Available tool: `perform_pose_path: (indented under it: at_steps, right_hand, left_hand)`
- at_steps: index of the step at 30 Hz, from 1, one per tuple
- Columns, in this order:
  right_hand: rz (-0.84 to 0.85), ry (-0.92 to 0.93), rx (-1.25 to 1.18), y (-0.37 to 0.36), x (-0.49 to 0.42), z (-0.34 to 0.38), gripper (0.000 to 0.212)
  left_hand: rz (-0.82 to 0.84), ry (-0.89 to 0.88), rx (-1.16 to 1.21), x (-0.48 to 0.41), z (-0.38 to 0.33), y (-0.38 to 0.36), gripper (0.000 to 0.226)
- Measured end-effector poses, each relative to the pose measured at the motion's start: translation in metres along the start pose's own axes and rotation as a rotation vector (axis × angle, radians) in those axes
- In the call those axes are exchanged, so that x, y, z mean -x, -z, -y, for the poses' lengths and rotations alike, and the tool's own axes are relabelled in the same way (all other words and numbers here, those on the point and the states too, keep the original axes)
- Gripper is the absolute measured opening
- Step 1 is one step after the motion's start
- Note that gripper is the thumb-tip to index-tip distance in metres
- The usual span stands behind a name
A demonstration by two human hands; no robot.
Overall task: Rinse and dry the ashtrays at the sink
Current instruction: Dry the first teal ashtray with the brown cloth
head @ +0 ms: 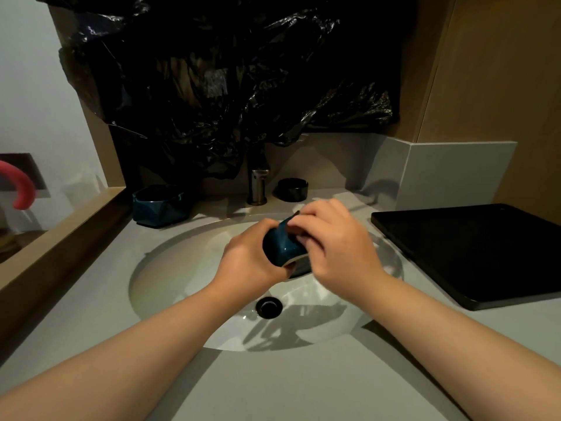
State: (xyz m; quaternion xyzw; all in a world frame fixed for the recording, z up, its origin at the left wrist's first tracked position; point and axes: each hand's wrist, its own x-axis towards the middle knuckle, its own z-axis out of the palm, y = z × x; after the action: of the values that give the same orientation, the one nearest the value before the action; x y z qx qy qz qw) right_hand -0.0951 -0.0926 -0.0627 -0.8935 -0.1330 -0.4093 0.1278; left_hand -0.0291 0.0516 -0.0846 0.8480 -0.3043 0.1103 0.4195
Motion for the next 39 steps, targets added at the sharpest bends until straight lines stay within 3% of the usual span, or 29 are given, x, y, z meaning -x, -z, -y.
perform_pose_path:
  at_steps: [2,3,5,7,10,13,17,19,21,26,28,32,34,37,39]
  right_hand:
    - [-0.019,0.067,0.002,-0.002,-0.003,-0.002,0.024]
    - [-0.051,-0.007,-0.069,-0.004,-0.004,-0.006,0.023]
    - [-0.078,-0.309,-0.275,-0.005,-0.004,-0.019,0.021]
    - [0.020,-0.671,-0.400,-0.005,-0.005,-0.036,0.022]
    - [-0.091,-0.967,-0.522,0.006,-0.009,-0.052,0.029]
    - [-0.240,-0.898,-0.529,0.022,-0.018,-0.049,0.021]
    - [-0.172,-0.540,-0.470,0.025,-0.018,-0.019,0.016]
    - [-0.138,-0.451,-0.471,0.019,-0.017,-0.011,0.018]
    - [-0.112,-0.539,-0.521,0.014,-0.016,-0.015,0.018]
    - [-0.059,-1.029,-0.863,0.011,-0.014,-0.034,0.016]
    - [-0.133,-0.941,-0.753,0.016,-0.017,-0.036,0.018]
    - [-0.097,-0.506,-0.477,0.018,-0.016,-0.015,0.019]
    - [-0.043,-0.490,-0.395,0.007,-0.012,-0.018,0.020]
    - [0.015,-0.646,-0.277,0.005,-0.013,-0.032,0.023]
    - [-0.028,-0.572,-0.192,0.007,-0.011,-0.033,0.021]
  left_hand:
    - [-0.025,-0.011,-0.012,0.000,-0.001,0.001,0.050]
    - [-0.037,-0.011,-0.009,0.000,0.000,0.003,0.052]
    - [-0.043,0.011,0.017,0.000,0.000,0.005,0.056]
    - [-0.046,0.047,0.083,-0.001,0.000,0.006,0.057]
    - [-0.089,0.050,0.185,-0.003,0.000,0.007,0.053]
    - [-0.104,0.054,0.206,-0.005,0.002,0.006,0.056]
    - [-0.070,0.019,0.202,-0.003,0.002,0.001,0.055]
    - [-0.077,-0.005,0.198,-0.001,0.002,0.001,0.057]
    - [-0.102,0.011,0.210,-0.001,0.003,0.002,0.058]
    - [-0.089,0.115,0.244,-0.008,0.006,0.002,0.057]
    - [-0.079,0.127,0.262,-0.009,0.008,0.001,0.056]
    - [-0.052,0.128,0.231,-0.007,0.007,-0.001,0.054]
    - [-0.050,0.136,0.219,-0.006,0.006,0.000,0.054]
    - [-0.016,0.173,0.186,-0.006,0.004,0.002,0.057]
    - [0.010,0.198,0.155,-0.007,0.004,0.002,0.057]
